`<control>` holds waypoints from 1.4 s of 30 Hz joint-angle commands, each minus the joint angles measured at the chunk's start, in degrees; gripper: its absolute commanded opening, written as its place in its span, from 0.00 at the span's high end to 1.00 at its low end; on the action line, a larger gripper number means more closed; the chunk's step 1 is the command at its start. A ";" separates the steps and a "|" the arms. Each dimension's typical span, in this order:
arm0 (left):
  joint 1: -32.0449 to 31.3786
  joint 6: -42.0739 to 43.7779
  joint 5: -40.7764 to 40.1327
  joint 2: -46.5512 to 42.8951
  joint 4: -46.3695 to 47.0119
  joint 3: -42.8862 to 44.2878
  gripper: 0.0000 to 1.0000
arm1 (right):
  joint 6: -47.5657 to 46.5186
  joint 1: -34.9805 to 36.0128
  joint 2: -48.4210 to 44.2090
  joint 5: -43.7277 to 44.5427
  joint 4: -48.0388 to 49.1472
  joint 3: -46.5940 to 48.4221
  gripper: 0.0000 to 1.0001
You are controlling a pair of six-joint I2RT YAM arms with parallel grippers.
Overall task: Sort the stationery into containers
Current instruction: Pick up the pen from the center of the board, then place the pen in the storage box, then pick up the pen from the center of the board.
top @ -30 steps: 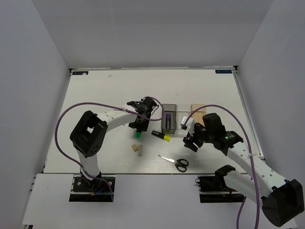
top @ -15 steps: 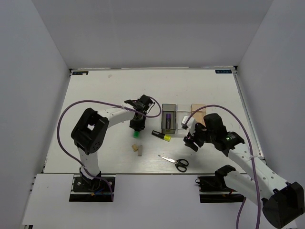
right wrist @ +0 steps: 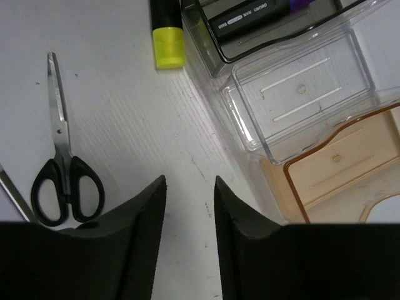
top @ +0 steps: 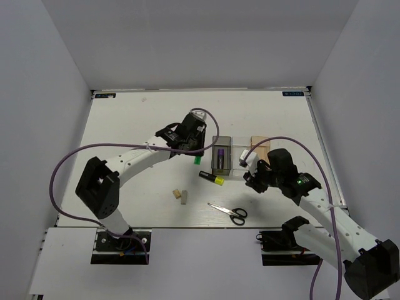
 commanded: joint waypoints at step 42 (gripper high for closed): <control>-1.88 51.14 31.19 -11.01 13.46 -16.65 0.55 | 3.70 -2.34 -2.17 5.23 4.07 -1.00 0.52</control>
